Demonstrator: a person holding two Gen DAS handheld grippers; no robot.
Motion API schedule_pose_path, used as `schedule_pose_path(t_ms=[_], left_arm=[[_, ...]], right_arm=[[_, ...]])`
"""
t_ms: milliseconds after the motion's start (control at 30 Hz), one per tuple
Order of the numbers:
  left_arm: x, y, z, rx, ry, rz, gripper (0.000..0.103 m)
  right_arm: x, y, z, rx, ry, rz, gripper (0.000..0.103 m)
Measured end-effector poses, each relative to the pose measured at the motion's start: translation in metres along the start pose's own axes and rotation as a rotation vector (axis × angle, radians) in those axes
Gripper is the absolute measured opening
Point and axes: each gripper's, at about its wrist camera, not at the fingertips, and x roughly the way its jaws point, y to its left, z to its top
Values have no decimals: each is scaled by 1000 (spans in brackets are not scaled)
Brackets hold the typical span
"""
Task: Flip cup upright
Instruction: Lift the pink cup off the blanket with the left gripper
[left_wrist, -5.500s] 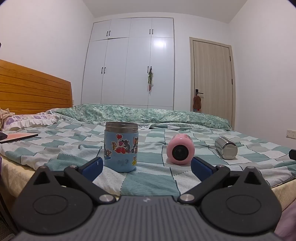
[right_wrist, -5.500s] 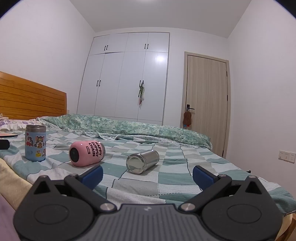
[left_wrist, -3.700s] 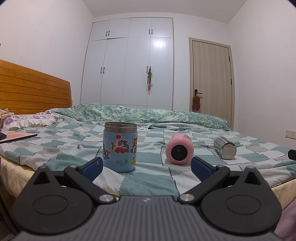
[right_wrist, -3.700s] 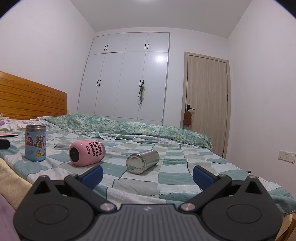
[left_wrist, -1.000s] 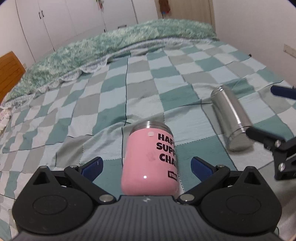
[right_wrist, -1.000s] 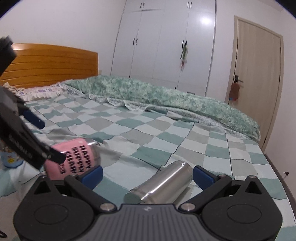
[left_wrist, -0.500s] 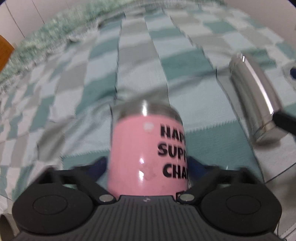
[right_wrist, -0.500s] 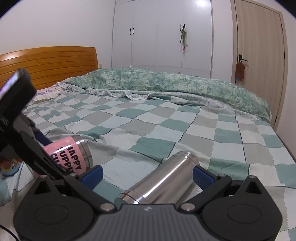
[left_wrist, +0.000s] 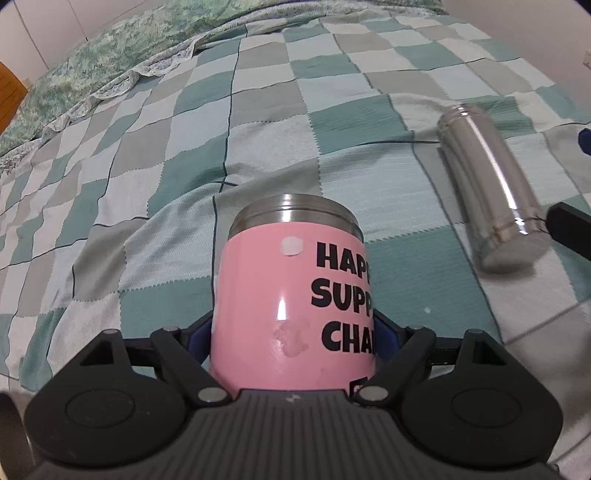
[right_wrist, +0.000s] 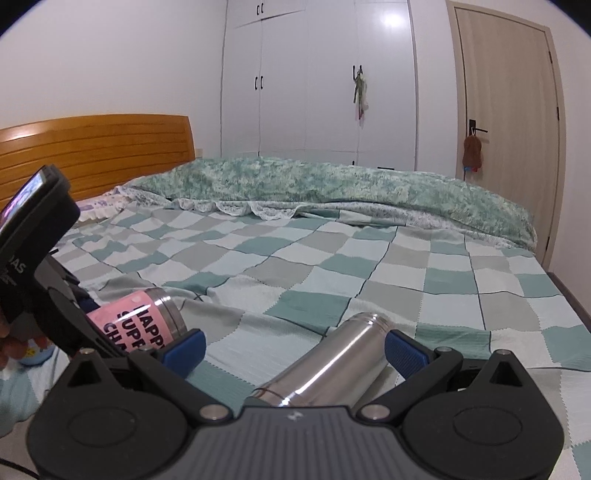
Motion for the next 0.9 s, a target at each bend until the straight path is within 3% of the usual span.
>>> schedule_pose_path(t_ms=[367,500,667,900], left_arm=[[-85,-9,-49,-3,-52,-62,84],[-107,-15,-75,-31,-38,-102,84],[-108,-26,-109,-121,5,-190,84],[-81,-32,-131,-248,-10,-167,84]], right_arm=[[-61,29,-9,26,-20,-10,103],[-88,41,-16,23,-21,-11,103],[-115,49,-28,24,-6,-19,103],[-138,51,-51,33,41,-41,103]])
